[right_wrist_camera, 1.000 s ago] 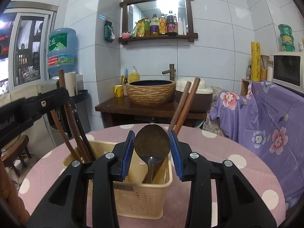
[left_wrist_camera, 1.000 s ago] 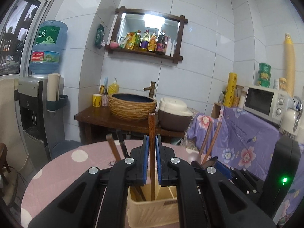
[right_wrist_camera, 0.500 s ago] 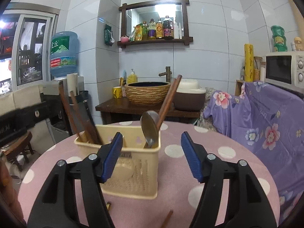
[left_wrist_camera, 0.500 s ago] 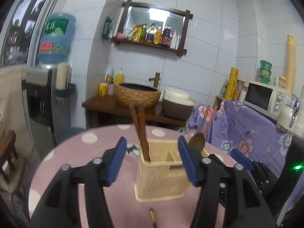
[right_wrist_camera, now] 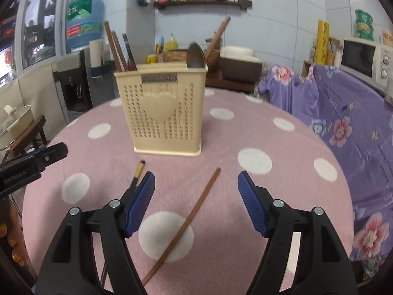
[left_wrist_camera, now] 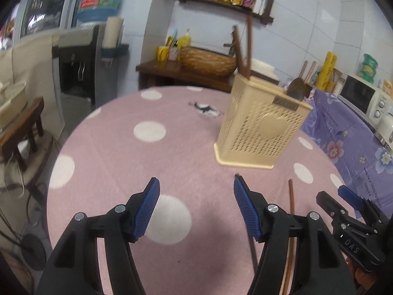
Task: Organize utensils
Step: 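Open both tools and pull back from the holder, then grasp the last brown chopstick with the right tool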
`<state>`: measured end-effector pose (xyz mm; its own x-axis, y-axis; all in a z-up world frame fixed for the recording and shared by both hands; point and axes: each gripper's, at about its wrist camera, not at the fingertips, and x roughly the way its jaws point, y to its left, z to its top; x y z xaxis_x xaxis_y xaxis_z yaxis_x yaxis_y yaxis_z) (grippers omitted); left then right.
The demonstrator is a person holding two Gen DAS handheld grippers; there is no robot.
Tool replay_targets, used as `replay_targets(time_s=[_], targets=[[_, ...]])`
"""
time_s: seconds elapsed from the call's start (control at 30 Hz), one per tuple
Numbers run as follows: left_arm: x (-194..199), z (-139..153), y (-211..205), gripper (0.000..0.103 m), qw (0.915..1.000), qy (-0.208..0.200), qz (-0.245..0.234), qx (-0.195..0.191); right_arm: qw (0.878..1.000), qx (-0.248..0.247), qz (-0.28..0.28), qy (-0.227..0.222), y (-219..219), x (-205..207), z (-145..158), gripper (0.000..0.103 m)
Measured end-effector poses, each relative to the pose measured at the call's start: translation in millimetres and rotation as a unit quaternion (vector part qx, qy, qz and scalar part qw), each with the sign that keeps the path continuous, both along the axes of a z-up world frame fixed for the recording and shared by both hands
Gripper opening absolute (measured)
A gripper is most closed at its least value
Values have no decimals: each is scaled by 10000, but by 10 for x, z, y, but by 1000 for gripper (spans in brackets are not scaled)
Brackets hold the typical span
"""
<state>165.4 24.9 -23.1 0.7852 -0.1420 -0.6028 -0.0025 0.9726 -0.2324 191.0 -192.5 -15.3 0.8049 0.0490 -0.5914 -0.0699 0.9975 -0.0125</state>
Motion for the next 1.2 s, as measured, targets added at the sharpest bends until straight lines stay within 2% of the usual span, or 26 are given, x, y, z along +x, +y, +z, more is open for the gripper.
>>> replay_targets(time_s=[0.17, 0.33, 0.4, 0.63, 0.7, 1.03, 1.2], targets=[[50, -131, -6, 62, 9996, 248, -98, -34, 9981, 301, -302, 436, -164, 178, -117, 69], [53, -173, -95, 62, 9992, 272, -283, -72, 9923, 364, -455, 1091, -197, 457, -321, 49], [55, -195, -127, 62, 9989, 299, -349, -104, 9888, 466, -502, 1323, -182, 539, -405, 45], [37, -218, -167, 63, 9981, 332, -496, -161, 9850, 266, -684, 1559, -63, 719, -557, 33], [30, -218, -161, 63, 9981, 321, -498, -176, 9850, 223, -740, 1543, -56, 771, -562, 27], [47, -239, -215, 63, 9977, 383, -542, -120, 9851, 77, -726, 1556, -12, 1079, -557, 11], [92, -272, -262, 62, 9967, 516, -616, -97, 9857, 252, -619, 1545, -69, 1059, -547, 10]])
